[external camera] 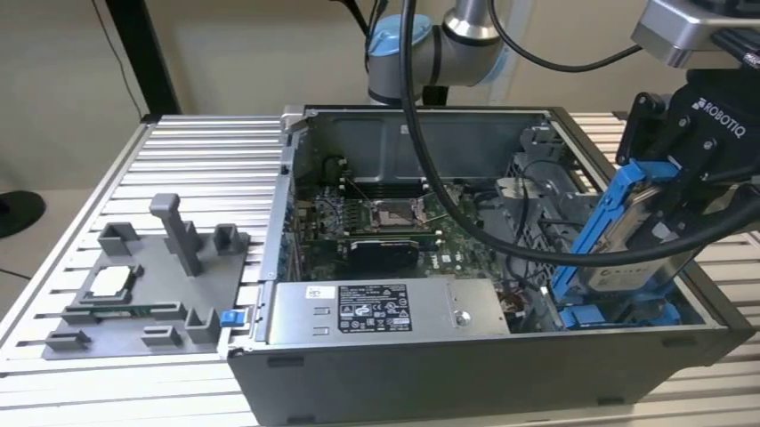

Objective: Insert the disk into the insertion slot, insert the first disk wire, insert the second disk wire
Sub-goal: 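Insert the disk into the insertion slot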

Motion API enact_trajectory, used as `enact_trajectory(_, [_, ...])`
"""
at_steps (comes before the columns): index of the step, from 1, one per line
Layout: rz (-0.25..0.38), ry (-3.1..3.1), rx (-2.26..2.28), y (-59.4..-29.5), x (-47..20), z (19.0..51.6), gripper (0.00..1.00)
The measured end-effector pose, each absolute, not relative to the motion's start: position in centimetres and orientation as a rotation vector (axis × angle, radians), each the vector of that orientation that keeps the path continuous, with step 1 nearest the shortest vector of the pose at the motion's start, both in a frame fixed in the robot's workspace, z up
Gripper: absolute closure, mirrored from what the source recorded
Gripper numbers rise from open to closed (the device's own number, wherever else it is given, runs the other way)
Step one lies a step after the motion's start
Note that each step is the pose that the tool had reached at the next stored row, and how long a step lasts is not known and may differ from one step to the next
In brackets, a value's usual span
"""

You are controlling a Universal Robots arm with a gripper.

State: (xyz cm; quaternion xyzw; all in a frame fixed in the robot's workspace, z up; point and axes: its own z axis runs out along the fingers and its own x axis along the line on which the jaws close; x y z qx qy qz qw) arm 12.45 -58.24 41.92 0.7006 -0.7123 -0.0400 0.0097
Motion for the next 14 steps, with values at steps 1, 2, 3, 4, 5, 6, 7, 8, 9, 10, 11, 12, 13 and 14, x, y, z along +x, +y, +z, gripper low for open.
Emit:
enact_trajectory(1, [-0.125, -2.224, 2.188, -58.24, 12.45, 41.88, 1.00])
enact_trajectory(2, [-0.125, -2.224, 2.188, -58.24, 12.45, 41.84, 1.00])
enact_trajectory(3, [-0.125, -2.224, 2.188, -58.24, 12.45, 41.81, 1.00])
enact_trajectory(4, [-0.125, -2.224, 2.188, -58.24, 12.45, 41.79, 1.00])
enact_trajectory(5, [-0.125, -2.224, 2.188, -58.24, 12.45, 41.77, 1.00])
enact_trajectory(6, [-0.125, -2.224, 2.188, -58.24, 12.45, 41.76, 1.00])
enact_trajectory(7, [-0.125, -2.224, 2.188, -58.24, 12.45, 41.76, 1.00])
enact_trajectory(8, [-0.125, -2.224, 2.188, -58.24, 12.45, 41.74, 1.00])
enact_trajectory(9, [-0.125, -2.224, 2.188, -58.24, 12.45, 41.73, 1.00])
enact_trajectory(10, [-0.125, -2.224, 2.188, -58.24, 12.45, 41.71, 1.00])
enact_trajectory(11, [-0.125, -2.224, 2.188, -58.24, 12.45, 41.68, 1.00])
enact_trajectory(12, [-0.125, -2.224, 2.188, -58.24, 12.45, 41.65, 1.00])
enact_trajectory(13, [-0.125, -2.224, 2.188, -58.24, 12.45, 41.62, 1.00])
enact_trajectory(14, [-0.125, -2.224, 2.188, -58.24, 12.45, 41.57, 1.00])
